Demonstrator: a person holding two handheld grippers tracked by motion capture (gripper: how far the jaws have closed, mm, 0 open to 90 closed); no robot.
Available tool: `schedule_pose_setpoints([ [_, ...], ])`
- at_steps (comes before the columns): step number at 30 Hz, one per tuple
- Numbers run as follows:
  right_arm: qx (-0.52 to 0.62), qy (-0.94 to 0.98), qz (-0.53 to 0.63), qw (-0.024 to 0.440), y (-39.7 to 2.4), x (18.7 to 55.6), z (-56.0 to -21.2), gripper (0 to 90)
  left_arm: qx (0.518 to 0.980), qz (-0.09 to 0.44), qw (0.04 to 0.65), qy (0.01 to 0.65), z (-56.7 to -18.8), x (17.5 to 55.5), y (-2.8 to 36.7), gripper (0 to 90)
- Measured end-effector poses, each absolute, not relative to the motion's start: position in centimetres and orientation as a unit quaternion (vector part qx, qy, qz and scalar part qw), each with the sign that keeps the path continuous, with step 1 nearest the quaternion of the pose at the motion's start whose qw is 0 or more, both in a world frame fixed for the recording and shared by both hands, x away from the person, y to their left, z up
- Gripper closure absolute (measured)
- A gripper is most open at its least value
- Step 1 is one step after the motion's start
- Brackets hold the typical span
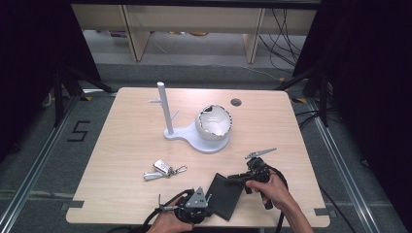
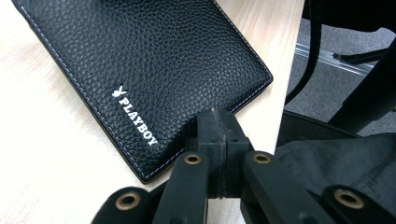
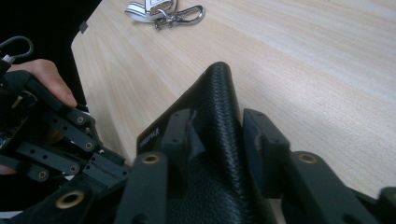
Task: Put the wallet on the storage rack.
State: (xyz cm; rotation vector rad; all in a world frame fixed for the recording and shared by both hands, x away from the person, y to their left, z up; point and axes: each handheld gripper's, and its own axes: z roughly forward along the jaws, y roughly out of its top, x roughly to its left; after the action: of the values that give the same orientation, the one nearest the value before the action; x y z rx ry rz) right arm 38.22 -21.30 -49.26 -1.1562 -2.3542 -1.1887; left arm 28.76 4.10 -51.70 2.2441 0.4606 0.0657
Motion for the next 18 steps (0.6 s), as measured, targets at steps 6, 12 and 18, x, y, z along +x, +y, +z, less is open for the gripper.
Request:
schedule_pose_setpoints([
  [6,-0.386,-0.82,-0.408,0.111,-21.2,37.9,-48.6,73.4,0.89,0.024,0.416,0.185,-51.7,28.7,4.0,89.3],
  [12,-0.365,-0.825,-0.421,0.096,-20.7,37.1,-47.5,80.7,0.886,0.012,0.423,0.191,-51.8,28.7,4.0,87.8],
  [18,-0.359,-0.818,-0.44,0.094,-20.6,36.7,-46.6,82.8,0.881,0.02,0.431,0.194,-50.6,28.8,4.7,78.3],
])
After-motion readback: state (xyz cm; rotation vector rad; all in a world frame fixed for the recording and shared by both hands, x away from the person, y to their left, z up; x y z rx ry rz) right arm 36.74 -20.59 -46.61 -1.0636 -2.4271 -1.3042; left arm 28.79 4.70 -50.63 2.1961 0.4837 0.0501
